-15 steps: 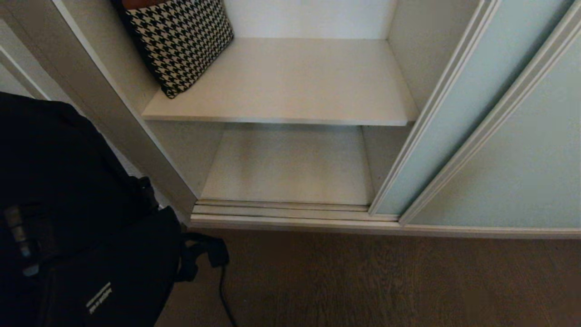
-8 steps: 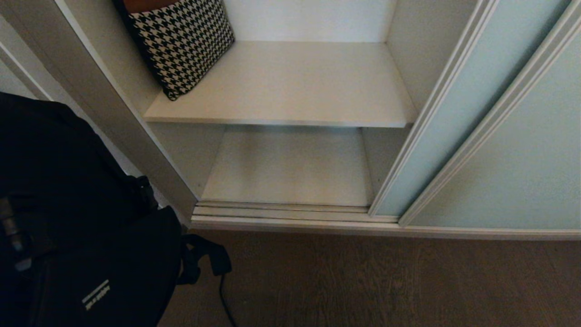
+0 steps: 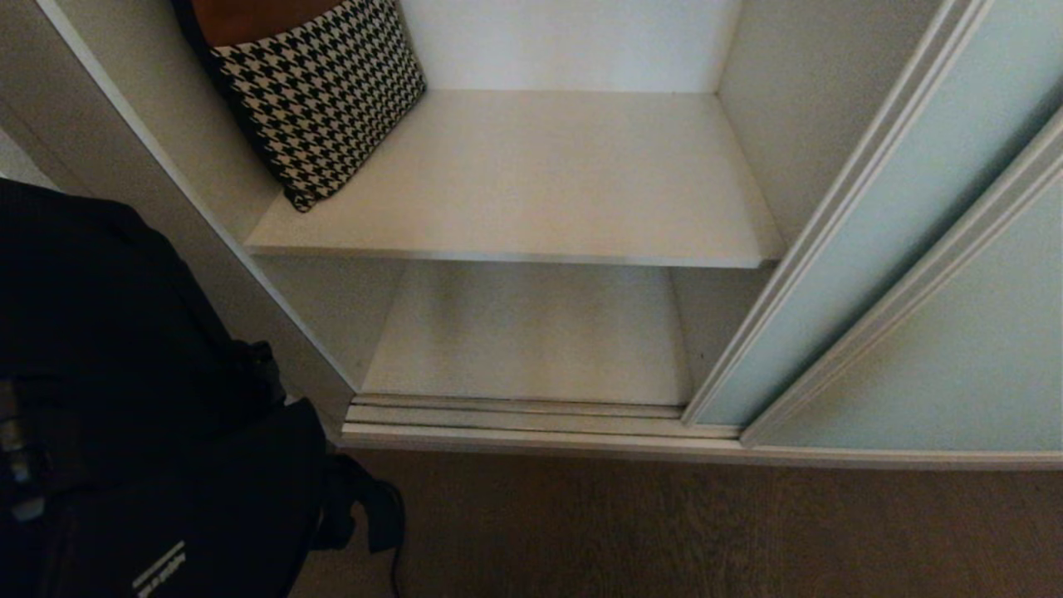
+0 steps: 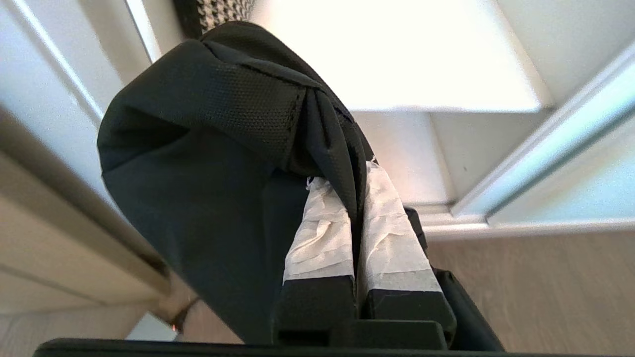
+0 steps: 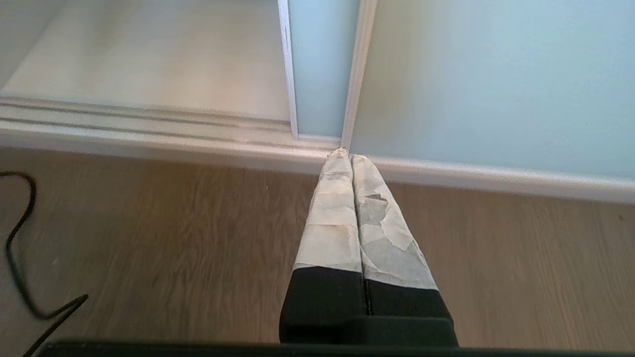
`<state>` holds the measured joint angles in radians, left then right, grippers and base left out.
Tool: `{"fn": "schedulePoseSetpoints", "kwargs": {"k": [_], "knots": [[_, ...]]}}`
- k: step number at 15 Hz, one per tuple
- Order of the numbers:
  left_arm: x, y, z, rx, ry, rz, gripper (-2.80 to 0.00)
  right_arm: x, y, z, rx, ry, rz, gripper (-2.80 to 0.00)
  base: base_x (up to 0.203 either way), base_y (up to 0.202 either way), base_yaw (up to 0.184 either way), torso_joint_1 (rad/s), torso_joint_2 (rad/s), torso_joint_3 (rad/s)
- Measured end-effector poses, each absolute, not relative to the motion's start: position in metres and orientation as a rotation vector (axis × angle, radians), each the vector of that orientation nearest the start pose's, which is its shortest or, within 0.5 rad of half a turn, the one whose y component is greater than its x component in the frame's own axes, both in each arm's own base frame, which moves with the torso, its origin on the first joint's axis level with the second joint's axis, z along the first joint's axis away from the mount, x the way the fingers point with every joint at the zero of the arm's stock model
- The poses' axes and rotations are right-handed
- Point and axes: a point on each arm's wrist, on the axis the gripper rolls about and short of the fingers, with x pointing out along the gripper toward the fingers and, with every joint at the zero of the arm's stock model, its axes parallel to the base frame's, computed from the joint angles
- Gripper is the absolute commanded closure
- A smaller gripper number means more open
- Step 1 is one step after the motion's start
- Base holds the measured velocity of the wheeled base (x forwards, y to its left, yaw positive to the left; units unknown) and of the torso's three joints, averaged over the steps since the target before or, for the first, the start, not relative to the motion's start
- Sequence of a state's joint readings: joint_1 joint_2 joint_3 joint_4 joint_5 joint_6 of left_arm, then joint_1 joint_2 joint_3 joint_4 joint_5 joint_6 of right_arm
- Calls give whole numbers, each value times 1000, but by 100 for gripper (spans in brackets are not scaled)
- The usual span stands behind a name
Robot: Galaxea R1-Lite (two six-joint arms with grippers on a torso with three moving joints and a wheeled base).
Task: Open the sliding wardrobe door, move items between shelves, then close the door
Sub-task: Place the bag on the higher shelf
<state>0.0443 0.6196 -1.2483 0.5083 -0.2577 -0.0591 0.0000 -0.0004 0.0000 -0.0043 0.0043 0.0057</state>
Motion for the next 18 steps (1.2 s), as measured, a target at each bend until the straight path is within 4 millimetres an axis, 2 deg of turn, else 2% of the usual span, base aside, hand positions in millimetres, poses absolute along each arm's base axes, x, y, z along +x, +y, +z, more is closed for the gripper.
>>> {"fn": "schedulePoseSetpoints", "kwargs": {"k": [8,12,14,18], "knots": [[-42,-8,345,-34,-88,-229,0,-23,0,76,6,-5,4,0,193,0,1,1,2,4],[-42,-8,346,-33,-91,-256,0,-23,0,76,6,-5,4,0,31,0,0,3,1,1],[-42,-9,353,-24,-126,-289,0,-23,0,76,6,-4,4,0,0,0,0,0,0,0],[-41,-9,387,-5,-242,-323,0,-23,0,76,6,-4,4,0,0,0,0,0,0,0]]}}
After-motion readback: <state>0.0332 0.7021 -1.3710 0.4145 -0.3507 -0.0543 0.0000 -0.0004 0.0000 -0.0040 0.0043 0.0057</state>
